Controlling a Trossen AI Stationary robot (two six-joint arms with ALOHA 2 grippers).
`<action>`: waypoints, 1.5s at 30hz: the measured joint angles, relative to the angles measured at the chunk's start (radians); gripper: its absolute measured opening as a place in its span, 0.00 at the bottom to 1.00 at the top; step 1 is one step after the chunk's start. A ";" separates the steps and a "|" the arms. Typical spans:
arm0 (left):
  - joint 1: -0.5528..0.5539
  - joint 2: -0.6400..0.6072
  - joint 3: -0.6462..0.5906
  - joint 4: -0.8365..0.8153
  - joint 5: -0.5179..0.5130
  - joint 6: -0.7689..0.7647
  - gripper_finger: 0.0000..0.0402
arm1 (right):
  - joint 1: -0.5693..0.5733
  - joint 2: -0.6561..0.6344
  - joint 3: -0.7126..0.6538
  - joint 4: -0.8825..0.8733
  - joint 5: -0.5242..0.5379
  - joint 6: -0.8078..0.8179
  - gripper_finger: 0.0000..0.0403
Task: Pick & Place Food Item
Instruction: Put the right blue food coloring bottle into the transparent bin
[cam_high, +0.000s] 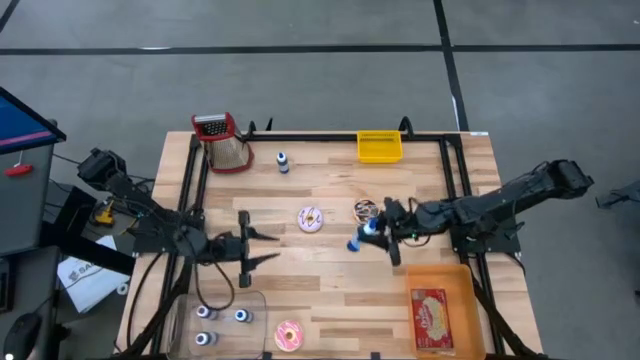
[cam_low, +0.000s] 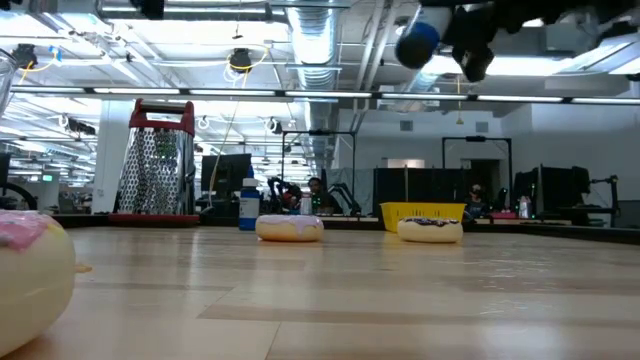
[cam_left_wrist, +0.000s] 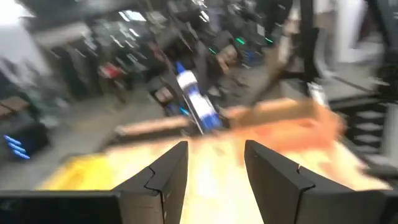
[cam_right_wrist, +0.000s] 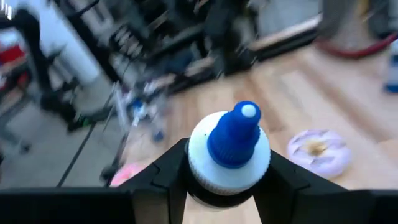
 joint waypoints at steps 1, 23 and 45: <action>-0.011 0.005 0.000 -0.033 0.022 -0.047 0.38 | 0.013 0.021 0.019 -0.024 -0.014 -0.001 0.34; -0.084 0.341 0.389 -0.352 -0.083 -0.052 0.38 | 0.075 0.664 0.768 -0.460 -0.203 -0.263 0.34; 0.029 0.394 0.398 -0.290 0.146 -0.184 0.38 | 0.099 0.726 0.803 -0.522 -0.150 -0.308 0.33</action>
